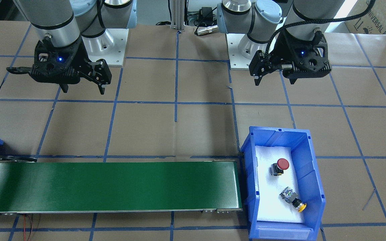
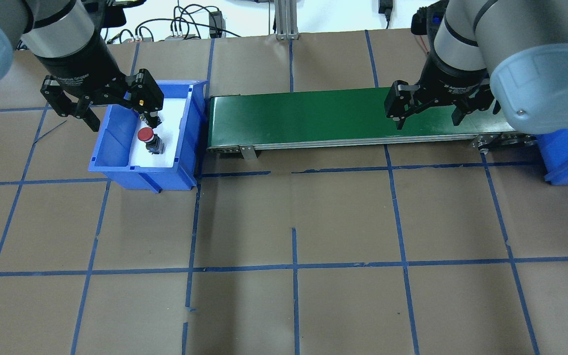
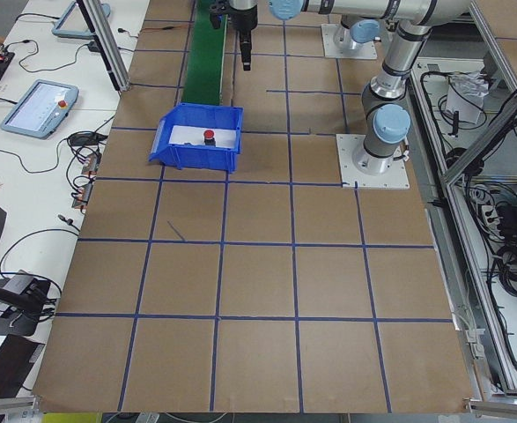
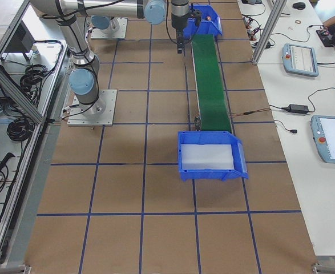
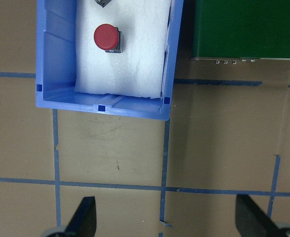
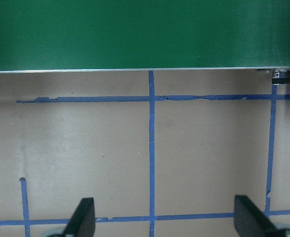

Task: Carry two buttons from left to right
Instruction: 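Lower the left gripper into the blue bin toward the red button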

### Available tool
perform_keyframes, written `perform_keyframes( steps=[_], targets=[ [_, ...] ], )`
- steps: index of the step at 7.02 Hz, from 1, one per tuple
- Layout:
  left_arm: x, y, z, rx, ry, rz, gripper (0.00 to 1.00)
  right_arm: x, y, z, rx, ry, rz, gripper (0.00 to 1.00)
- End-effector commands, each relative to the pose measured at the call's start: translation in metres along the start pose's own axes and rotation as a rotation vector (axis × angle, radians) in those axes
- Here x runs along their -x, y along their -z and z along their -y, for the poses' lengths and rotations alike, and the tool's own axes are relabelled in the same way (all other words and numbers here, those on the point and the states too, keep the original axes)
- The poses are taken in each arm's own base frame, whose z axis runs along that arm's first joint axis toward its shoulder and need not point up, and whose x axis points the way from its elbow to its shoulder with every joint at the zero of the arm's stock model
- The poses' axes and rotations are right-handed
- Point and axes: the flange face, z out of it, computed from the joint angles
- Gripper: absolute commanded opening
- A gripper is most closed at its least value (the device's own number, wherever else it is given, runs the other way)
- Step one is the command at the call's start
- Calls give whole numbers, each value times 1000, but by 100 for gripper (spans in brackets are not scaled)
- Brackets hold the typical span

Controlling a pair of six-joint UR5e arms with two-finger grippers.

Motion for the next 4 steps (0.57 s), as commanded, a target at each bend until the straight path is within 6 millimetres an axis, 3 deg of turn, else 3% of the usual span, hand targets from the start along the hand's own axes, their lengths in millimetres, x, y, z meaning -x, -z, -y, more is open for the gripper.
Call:
perform_keyframes(
  steps=[1,4],
  targets=[
    [0,0,0,3,-28,-2,99,-3,-1,1,3,-5,0,100],
    [9,-3,3,8,-7,-3,99,-3,0,1,1,-5,1,100]
  ],
)
